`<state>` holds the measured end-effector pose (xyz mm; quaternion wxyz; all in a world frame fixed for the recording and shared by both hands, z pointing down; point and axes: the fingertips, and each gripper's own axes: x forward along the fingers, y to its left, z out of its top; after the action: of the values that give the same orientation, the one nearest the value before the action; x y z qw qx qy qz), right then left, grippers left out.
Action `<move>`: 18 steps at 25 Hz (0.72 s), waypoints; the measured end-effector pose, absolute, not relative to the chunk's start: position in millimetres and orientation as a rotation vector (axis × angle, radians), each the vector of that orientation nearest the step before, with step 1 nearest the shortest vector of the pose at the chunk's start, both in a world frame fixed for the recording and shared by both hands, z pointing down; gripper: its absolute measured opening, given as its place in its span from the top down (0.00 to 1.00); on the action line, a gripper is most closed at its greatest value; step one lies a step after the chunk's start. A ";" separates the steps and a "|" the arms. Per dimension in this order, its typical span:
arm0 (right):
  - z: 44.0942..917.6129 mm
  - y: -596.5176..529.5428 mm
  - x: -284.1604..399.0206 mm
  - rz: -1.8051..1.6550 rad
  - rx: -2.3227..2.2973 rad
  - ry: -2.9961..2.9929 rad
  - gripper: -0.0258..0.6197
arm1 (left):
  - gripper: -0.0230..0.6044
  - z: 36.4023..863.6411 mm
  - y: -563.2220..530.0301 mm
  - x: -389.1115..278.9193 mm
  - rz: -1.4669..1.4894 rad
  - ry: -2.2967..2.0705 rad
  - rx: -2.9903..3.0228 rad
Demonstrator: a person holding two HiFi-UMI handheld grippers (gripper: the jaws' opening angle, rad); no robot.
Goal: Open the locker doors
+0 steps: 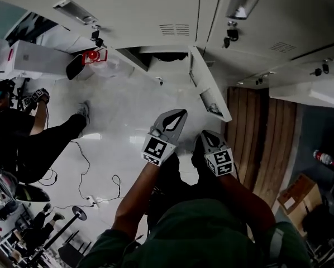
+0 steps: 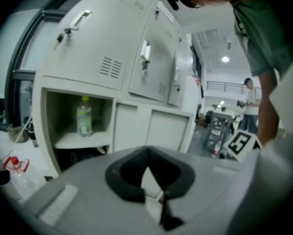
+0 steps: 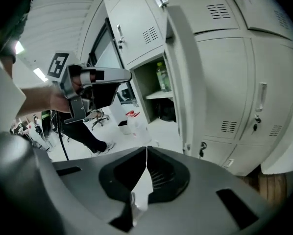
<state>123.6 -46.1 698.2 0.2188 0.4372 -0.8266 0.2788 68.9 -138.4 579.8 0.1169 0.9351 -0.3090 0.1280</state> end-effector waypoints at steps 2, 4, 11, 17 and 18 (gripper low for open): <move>705.6 -64.8 90.3 0.726 1.159 -2.333 0.95 | 0.97 588.8 -148.7 33.7 0.393 -0.969 2.722; 712.8 -87.6 57.9 0.678 1.130 -2.370 0.95 | 0.97 597.2 -157.7 -1.7 0.406 -1.032 2.709; 750.1 -167.7 -20.2 0.634 1.220 -2.390 0.95 | 0.97 632.8 -189.2 -112.9 0.423 -1.222 2.644; 805.0 -219.9 -49.1 0.672 1.354 -2.331 0.95 | 0.97 668.8 -220.5 -169.4 0.411 -1.304 2.616; 816.6 -227.0 -53.4 0.677 1.365 -2.322 0.95 | 0.97 676.4 -224.7 -175.1 0.411 -1.311 2.614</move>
<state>-53.4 -227.0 816.6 0.1810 0.4834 -0.8223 0.2398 -175.1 -224.7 676.4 0.0939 0.8812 -0.4421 0.1386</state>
